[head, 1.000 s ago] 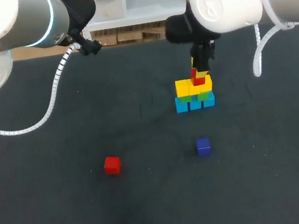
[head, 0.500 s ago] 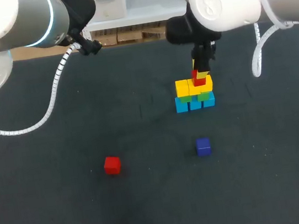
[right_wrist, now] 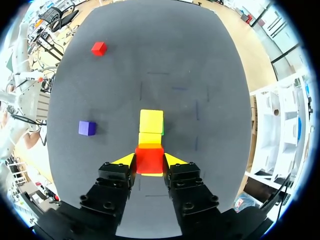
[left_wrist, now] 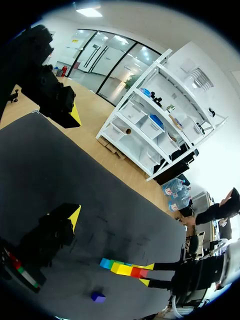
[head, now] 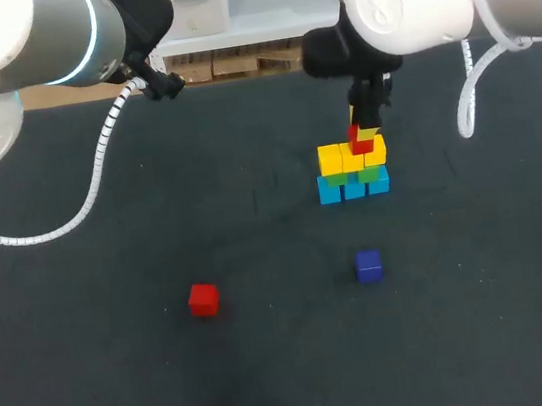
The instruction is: Place the blue cubes, place green cubes on the blue cubes, place the yellow cubes on the green cubes, then place the red cubes on the yellow cubes, and place purple cube on the red cubes.
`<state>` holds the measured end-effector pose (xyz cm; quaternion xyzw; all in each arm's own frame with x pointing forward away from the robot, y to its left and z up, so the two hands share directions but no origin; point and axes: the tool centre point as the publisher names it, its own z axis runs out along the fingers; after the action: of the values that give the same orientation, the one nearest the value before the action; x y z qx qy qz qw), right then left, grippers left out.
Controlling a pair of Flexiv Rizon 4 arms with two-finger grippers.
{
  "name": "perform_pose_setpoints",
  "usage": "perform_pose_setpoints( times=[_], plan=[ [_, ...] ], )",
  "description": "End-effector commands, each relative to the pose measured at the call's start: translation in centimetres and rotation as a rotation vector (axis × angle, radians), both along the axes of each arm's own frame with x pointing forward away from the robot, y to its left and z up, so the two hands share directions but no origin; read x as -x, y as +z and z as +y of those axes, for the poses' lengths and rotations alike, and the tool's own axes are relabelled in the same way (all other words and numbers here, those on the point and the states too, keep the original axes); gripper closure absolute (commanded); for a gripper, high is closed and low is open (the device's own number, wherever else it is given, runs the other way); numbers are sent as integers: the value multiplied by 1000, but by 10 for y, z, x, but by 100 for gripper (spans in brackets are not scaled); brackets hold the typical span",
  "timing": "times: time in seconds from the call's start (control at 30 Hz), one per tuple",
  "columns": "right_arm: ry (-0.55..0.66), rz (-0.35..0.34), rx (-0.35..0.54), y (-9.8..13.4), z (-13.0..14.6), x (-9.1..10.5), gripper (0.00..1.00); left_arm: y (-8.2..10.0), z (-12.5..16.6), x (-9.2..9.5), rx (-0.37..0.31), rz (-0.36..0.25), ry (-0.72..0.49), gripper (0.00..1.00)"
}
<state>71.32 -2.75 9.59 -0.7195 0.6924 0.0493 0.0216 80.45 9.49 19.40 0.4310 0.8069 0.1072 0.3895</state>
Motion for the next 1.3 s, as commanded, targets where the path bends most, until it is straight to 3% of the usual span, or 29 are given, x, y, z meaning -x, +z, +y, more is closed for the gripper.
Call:
perform_pose_setpoints(
  times=[0.03, 0.07, 0.1, 0.13, 0.47, 0.93, 1.3],
  plan=[
    [1, -2, -5, 0, 0, 0, 58, 0, 0, -2, 0, 3, -3, 0],
    [-1, -6, -7, 0, 0, 0, 45, 0, 0, -2, 0, 3, -3, 0],
    [-2, -10, -11, 1, 1, 0, 14, 0, 0, -2, 0, 3, -3, 0],
    [-2, -11, -14, 2, 1, 0, 0, 0, 0, -2, 0, 3, -3, 0],
    [-19, -56, -48, 18, -4, 0, 0, 0, 0, -2, 0, 3, -3, 0],
    [-222, -157, -322, 84, -70, -17, 0, 0, 0, -2, 0, 3, -3, 0],
    [-460, -203, -488, 98, -117, -39, 0, 0, 0, -2, 0, 3, -3, 0]
  ],
)
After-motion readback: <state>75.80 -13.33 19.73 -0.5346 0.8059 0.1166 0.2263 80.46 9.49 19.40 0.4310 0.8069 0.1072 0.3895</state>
